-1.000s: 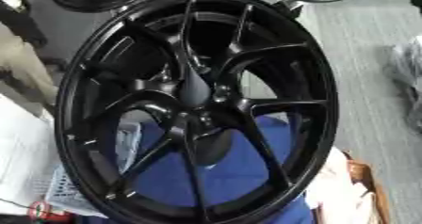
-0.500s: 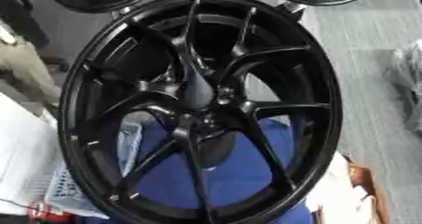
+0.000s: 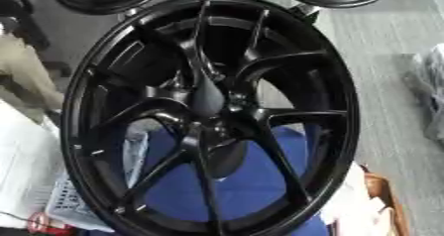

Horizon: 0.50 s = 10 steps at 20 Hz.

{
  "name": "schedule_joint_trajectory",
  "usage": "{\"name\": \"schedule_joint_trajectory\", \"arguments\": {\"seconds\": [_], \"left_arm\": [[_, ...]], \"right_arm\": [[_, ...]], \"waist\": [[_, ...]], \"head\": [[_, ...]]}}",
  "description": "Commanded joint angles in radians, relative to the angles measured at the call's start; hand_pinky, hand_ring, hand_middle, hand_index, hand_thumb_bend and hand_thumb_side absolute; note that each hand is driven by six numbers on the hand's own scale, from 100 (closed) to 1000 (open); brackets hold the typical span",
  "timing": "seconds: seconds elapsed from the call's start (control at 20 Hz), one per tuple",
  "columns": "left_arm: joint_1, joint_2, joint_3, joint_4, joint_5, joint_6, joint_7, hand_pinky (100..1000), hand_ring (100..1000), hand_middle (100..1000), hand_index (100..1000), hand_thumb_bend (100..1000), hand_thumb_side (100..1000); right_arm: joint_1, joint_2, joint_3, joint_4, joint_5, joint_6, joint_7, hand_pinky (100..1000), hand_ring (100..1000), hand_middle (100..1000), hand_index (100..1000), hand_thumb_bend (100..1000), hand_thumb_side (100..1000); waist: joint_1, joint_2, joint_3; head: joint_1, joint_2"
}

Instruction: Pull the pin out of the wheel hub.

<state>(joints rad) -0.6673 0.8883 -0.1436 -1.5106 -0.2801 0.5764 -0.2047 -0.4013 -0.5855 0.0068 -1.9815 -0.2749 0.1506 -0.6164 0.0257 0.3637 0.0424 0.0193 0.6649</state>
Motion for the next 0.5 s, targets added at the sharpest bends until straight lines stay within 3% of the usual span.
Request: {"name": "schedule_joint_trajectory", "arguments": {"seconds": [0.05, 0.3, 0.5], "left_arm": [[-0.012, 0.021, 0.019, -0.011, -0.006, 0.002, 0.000, 870, 851, 799, 842, 483, 500], [-0.016, 0.015, 0.032, -0.043, 0.020, 0.015, 0.030, 834, 798, 729, 785, 358, 500], [-0.019, 0.002, 0.055, -0.115, 0.098, 0.017, 0.102, 816, 727, 643, 730, 262, 563]], "right_arm": [[-0.009, -0.016, -0.006, -0.019, 0.006, 0.001, -0.003, 722, 688, 724, 734, 100, 451], [-0.008, -0.018, -0.006, -0.019, 0.006, 0.001, -0.003, 722, 687, 724, 734, 100, 451], [-0.006, -0.019, -0.007, -0.019, 0.006, 0.002, -0.003, 722, 686, 723, 733, 100, 451]], "waist": [[0.001, -0.015, 0.000], [0.001, -0.017, 0.001], [-0.002, -0.019, 0.003]], "head": [[0.003, -0.010], [0.001, -0.010], [0.001, -0.007]]}}
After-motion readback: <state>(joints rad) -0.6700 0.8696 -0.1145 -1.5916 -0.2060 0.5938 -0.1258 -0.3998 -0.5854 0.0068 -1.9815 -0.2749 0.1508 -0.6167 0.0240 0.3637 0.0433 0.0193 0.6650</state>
